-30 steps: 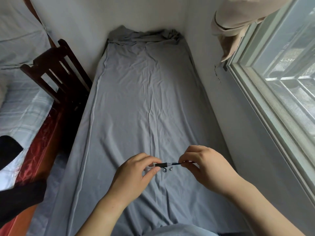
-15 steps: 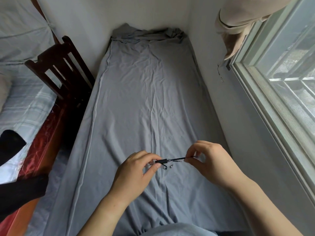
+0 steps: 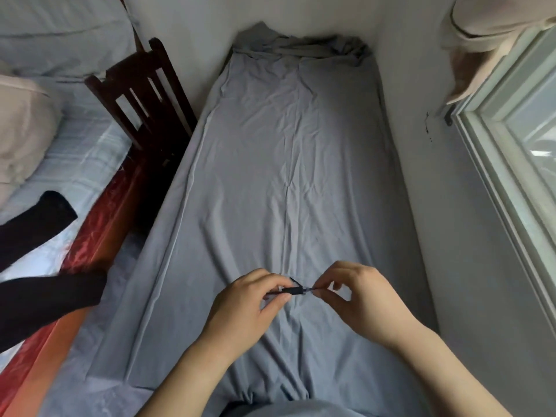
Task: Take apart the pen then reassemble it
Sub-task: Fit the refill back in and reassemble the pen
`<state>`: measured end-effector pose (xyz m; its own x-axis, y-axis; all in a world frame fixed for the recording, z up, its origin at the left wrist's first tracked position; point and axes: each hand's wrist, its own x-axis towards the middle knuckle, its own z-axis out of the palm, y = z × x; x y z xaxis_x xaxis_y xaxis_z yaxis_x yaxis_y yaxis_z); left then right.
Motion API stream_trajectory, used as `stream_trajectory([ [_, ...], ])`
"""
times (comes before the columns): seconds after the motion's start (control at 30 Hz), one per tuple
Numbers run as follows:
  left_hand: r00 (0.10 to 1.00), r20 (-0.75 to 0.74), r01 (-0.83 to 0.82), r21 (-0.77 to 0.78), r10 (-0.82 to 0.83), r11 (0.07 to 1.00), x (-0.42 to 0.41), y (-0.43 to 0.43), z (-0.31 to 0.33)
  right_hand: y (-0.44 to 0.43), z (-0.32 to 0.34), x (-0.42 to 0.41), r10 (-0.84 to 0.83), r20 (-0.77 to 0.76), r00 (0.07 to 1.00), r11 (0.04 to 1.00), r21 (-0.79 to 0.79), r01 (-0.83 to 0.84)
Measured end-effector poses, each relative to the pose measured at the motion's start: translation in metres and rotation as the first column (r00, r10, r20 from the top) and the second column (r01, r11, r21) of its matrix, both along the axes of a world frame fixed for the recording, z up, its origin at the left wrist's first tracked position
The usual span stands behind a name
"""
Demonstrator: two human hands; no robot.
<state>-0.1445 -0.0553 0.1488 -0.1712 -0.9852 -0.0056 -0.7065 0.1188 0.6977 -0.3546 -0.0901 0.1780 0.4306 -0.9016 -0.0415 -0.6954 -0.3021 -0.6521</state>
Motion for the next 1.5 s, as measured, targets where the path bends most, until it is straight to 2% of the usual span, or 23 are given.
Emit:
stream_trajectory([
  [0.1,0.999,0.017,-0.041,0.026,0.041,0.999,0.003,0.003,-0.007,-0.003,-0.013,0.009,0.052,0.024,0.998,0.998,0.046,-0.053],
  [0.23,0.988,0.046,-0.154,0.097,0.15,0.983,0.016,0.008,-0.018,-0.019,-0.045,0.002,-0.009,0.016,1.0,0.99,0.144,0.006],
  [0.47,0.946,0.093,-0.323,0.191,0.31,0.927,0.035,0.026,-0.041,-0.044,-0.135,0.004,-0.023,-0.306,0.952,0.956,0.273,0.111],
  [0.63,0.939,0.08,-0.344,0.238,0.335,0.908,0.037,0.032,-0.051,-0.049,-0.171,0.011,0.028,-0.396,0.918,0.942,0.317,0.108],
  [0.77,0.941,0.094,-0.338,0.235,0.325,0.911,0.035,0.028,-0.049,-0.047,-0.163,0.013,-0.01,-0.311,0.95,0.942,0.316,0.114],
  [0.9,0.957,0.093,-0.29,0.206,0.276,0.935,0.032,0.019,-0.039,-0.039,-0.121,0.019,-0.022,-0.068,0.997,0.957,0.288,0.041],
  [1.03,0.974,0.097,-0.218,0.169,0.204,0.961,0.027,0.012,-0.024,-0.025,-0.07,0.021,-0.043,0.134,0.99,0.968,0.252,0.007],
  [1.2,0.986,0.09,-0.146,0.103,0.137,0.984,0.014,0.003,-0.01,-0.012,-0.036,0.013,-0.066,0.199,0.978,0.987,0.154,0.035],
  [1.5,0.995,0.098,-0.032,0.059,0.027,0.998,-0.003,-0.001,-0.006,0.003,-0.021,-0.003,-0.101,0.14,0.985,0.994,0.045,0.096],
])
